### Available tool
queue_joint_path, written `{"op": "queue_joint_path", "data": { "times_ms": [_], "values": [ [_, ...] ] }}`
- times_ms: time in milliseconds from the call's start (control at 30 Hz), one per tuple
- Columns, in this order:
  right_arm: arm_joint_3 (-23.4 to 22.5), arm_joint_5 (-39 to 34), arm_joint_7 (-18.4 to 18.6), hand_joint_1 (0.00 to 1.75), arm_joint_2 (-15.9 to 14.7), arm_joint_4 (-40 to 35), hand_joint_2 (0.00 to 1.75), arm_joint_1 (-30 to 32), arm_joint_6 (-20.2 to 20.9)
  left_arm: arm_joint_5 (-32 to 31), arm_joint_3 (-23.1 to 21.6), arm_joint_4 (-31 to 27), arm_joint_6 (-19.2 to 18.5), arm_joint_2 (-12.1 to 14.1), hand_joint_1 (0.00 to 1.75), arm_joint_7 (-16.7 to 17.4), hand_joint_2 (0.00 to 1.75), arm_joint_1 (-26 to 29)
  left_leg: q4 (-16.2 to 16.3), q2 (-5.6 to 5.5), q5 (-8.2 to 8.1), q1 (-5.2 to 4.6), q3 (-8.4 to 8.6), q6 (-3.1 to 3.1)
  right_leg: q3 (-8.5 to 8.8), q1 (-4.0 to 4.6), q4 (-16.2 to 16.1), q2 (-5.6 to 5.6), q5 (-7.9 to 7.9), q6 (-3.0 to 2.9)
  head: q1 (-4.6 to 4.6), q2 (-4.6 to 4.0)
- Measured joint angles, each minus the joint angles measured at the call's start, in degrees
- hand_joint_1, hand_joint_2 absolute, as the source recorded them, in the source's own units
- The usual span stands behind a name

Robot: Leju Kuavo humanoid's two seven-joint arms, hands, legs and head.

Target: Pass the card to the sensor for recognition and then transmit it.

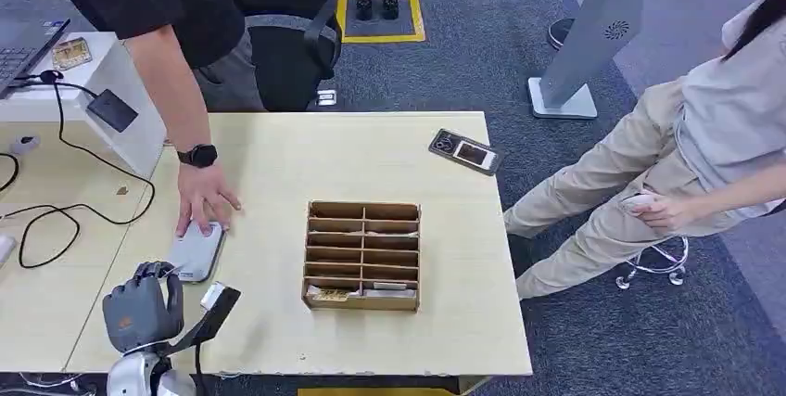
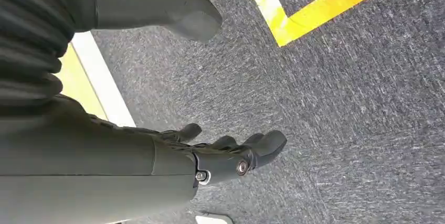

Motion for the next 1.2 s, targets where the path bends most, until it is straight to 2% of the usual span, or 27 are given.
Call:
{"op": "queue_joint_path", "data": {
  "times_ms": [167, 367, 700, 800, 1000, 1200],
  "values": [
    [0.00, 0.39, 0.00, 0.00, 0.00, 0.00, 1.75, 0.04, 0.00, -0.92, -0.20, 1.51, 0.00, 0.02, 1.75, 0.70, 1.75, 0.71, 0.00, 0.00, 0.00, 0.00, 0.00, 0.00, 0.00, 0.00, 0.00, 0.01, 0.00, 0.00, -0.02, 0.00],
    [0.00, 0.81, 0.00, 0.00, -0.02, 0.00, 1.75, 0.05, 0.00, -1.62, -2.27, 2.69, 0.07, 0.28, 1.75, 3.96, 1.75, 1.64, 0.00, -0.01, 0.00, 0.00, 0.02, 0.00, 0.02, 0.00, 0.00, -0.01, 0.00, 0.00, 0.00, 0.00],
    [0.00, 0.81, -0.04, 0.00, -0.02, 0.00, 1.75, 0.21, 0.00, -0.39, -4.52, 3.15, 0.07, 0.48, 1.75, 4.85, 1.75, 2.97, 0.00, 0.00, 0.01, 0.01, 0.02, 0.00, 0.03, 0.00, 0.01, -0.01, 0.01, 0.00, -0.02, 0.00],
    [0.00, 0.81, -0.09, 0.00, -0.02, 0.00, 1.75, 0.24, 0.00, 0.59, -4.55, 3.15, 0.07, 0.48, 1.75, 3.76, 1.75, 2.98, 0.00, 0.00, 0.01, 0.00, 0.02, 0.00, 0.03, 0.00, 0.00, 0.00, 0.01, -0.01, 0.00, 0.00],
    [0.00, 0.85, -0.11, 0.00, -0.02, 0.00, 1.75, 0.23, 0.00, 3.60, -4.52, 2.15, 0.09, 0.31, 1.75, -1.07, 1.75, 2.96, 0.00, 0.00, 0.00, 0.00, 0.02, 0.00, 0.01, 0.01, 0.00, 0.00, 0.00, -0.01, 0.02, 0.00],
    [0.00, 0.98, -0.26, 0.00, -0.02, 0.00, 1.75, 0.23, -0.02, 9.49, -4.52, -0.57, 0.09, 0.31, 1.75, -5.45, 1.75, 2.91, 0.00, 0.00, 0.00, 0.01, 0.03, 0.00, 0.01, 0.01, 0.00, 0.00, 0.00, -0.01, 0.00, 0.00]
  ]
}}
